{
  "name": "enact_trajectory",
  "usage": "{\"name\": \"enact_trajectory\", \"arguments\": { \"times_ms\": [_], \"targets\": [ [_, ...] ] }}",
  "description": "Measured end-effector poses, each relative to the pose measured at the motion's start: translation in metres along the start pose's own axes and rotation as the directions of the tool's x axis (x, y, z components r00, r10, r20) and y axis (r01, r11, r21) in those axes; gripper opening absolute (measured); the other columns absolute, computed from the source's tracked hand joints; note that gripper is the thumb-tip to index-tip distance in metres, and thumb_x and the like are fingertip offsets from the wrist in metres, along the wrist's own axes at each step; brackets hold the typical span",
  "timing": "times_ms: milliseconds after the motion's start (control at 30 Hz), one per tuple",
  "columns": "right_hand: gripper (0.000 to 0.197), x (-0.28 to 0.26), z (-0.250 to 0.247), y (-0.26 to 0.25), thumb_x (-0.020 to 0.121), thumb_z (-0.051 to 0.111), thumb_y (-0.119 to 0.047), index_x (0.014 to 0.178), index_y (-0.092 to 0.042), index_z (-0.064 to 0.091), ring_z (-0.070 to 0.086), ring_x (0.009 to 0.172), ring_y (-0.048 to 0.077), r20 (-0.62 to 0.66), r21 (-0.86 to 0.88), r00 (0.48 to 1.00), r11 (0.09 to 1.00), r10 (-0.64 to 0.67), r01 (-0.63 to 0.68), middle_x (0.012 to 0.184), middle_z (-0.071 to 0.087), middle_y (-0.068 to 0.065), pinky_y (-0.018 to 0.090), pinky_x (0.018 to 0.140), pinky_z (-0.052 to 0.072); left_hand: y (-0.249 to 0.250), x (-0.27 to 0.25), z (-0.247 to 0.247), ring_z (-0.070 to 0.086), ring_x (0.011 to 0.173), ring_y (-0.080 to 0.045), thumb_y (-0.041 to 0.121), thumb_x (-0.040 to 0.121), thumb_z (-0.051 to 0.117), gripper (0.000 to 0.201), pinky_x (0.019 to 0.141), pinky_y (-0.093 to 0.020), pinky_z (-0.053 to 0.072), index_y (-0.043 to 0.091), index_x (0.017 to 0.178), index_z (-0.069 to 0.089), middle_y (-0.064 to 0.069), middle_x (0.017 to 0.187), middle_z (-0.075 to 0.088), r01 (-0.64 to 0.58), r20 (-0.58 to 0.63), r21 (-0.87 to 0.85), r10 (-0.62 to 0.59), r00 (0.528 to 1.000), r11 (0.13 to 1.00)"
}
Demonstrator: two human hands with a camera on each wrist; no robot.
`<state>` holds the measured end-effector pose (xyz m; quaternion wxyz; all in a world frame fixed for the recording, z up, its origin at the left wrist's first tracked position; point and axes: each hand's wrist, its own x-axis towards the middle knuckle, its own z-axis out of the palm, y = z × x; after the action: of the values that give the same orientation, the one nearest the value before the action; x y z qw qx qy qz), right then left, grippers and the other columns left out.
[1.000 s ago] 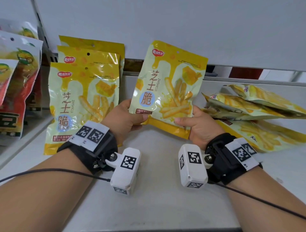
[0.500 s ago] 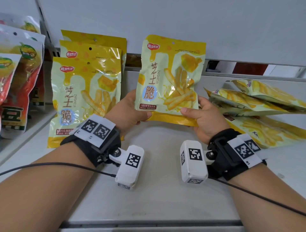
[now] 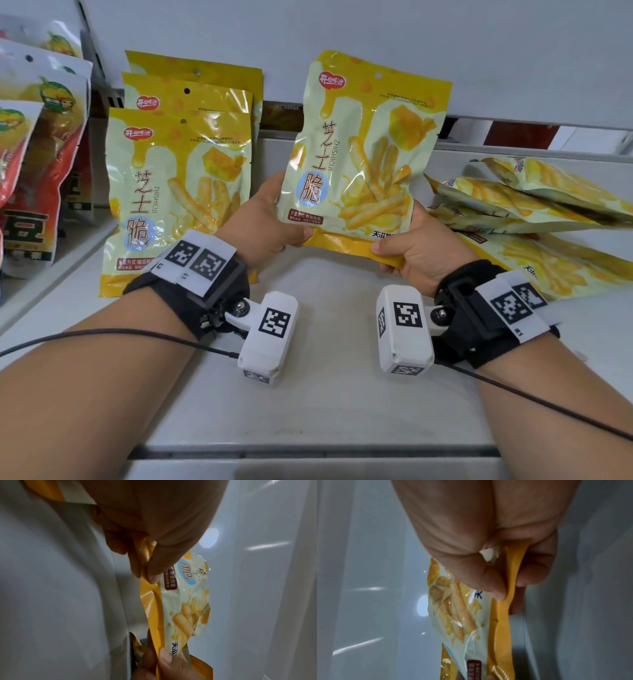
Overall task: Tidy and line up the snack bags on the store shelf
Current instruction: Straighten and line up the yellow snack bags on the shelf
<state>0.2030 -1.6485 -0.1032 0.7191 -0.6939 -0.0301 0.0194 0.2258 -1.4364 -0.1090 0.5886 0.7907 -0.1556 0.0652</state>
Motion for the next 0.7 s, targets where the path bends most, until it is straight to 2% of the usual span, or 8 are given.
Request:
{"name": "enact_trajectory", "arguments": {
  "times_ms": [100,167,233,333,433,500,633,700],
  "targets": [
    [0.062,0.001,0.001,0.001,0.077,0.058,0.018,0.119,-0.027,0.046,0.060,0.079,0.021,-0.045,0.009,0.999,1.000,-0.023,0.024,0.098,0.063,0.005,0.026,0.052,0.047,0.001,0.000,0.000,0.063,0.059,-0.002,0.001,0.078,0.072,0.067,0.051,-0.016,0.047,0.036,0.127,0.043,0.008,0.088,0.068,-0.005,-0.024,-0.016,0.004,1.000,1.000],
    [0.067,0.004,-0.001,0.003,0.077,0.063,0.013,0.127,-0.025,0.041,0.062,0.086,0.022,-0.104,0.035,0.994,0.999,-0.037,0.041,0.098,0.065,0.006,0.031,0.062,0.051,0.000,0.001,-0.001,0.063,0.063,-0.008,0.001,0.078,0.071,0.062,0.053,-0.020,0.049,0.031,0.125,0.045,0.005,0.089,0.068,0.001,-0.086,-0.058,-0.006,0.996,0.998],
    [0.068,0.007,-0.003,0.004,0.076,0.068,0.006,0.129,-0.024,0.036,0.060,0.090,0.020,-0.178,0.027,0.983,0.998,-0.046,0.052,0.097,0.063,0.004,0.032,0.074,0.047,0.000,0.002,-0.002,0.062,0.072,-0.012,-0.002,0.078,0.070,0.059,0.056,-0.023,0.052,0.029,0.121,0.045,0.004,0.092,0.066,0.005,-0.141,-0.129,-0.024,0.990,0.992],
    [0.047,0.010,-0.003,0.005,0.078,0.070,-0.004,0.110,-0.022,0.042,0.055,0.087,0.013,-0.252,0.016,0.966,0.998,-0.051,0.057,0.094,0.055,-0.002,0.028,0.070,0.040,-0.001,0.003,0.001,0.064,0.079,-0.014,-0.003,0.079,0.070,0.054,0.068,-0.026,0.056,0.026,0.120,0.049,0.002,0.095,0.066,0.028,-0.156,-0.198,-0.059,0.986,0.980],
    [0.027,0.010,0.000,0.005,0.080,0.068,-0.006,0.084,-0.022,0.046,0.049,0.071,0.008,-0.252,0.042,0.967,0.998,-0.034,0.046,0.082,0.051,-0.004,0.028,0.065,0.040,0.000,0.003,0.008,0.064,0.078,-0.015,-0.003,0.081,0.068,0.044,0.074,-0.029,0.058,0.011,0.120,0.056,-0.002,0.089,0.067,0.075,-0.146,-0.275,-0.118,0.982,0.959],
    [0.023,0.009,0.001,0.005,0.082,0.068,-0.010,0.078,-0.022,0.049,0.049,0.068,0.007,-0.264,0.019,0.963,0.998,-0.047,0.054,0.076,0.053,-0.006,0.028,0.066,0.040,0.003,0.002,0.012,0.065,0.075,-0.014,-0.004,0.082,0.066,0.037,0.071,-0.027,0.059,0.012,0.115,0.059,-0.001,0.085,0.067,0.084,-0.109,-0.342,-0.128,0.986,0.936],
    [0.007,0.001,0.003,-0.003,0.086,0.063,-0.036,0.087,-0.029,0.060,0.049,0.083,-0.001,-0.268,-0.037,0.961,0.997,-0.069,0.061,0.087,0.057,-0.019,0.025,0.067,0.041,0.012,-0.003,0.014,0.068,0.080,-0.015,-0.002,0.083,0.063,0.036,0.073,-0.027,0.058,0.027,0.104,0.062,0.002,0.088,0.070,0.041,0.029,-0.466,-0.031,0.999,0.884],
    [0.035,-0.003,0.005,-0.006,0.073,0.061,-0.058,0.096,-0.032,0.062,0.050,0.090,0.004,-0.213,0.005,0.977,1.000,-0.026,0.028,0.093,0.057,-0.019,0.027,0.068,0.042,0.016,-0.006,0.016,0.068,0.087,-0.012,0.010,0.080,0.064,0.033,0.077,-0.026,0.055,0.032,0.105,0.064,0.007,0.093,0.071,0.030,0.114,-0.484,0.029,0.993,0.874]
  ]
}}
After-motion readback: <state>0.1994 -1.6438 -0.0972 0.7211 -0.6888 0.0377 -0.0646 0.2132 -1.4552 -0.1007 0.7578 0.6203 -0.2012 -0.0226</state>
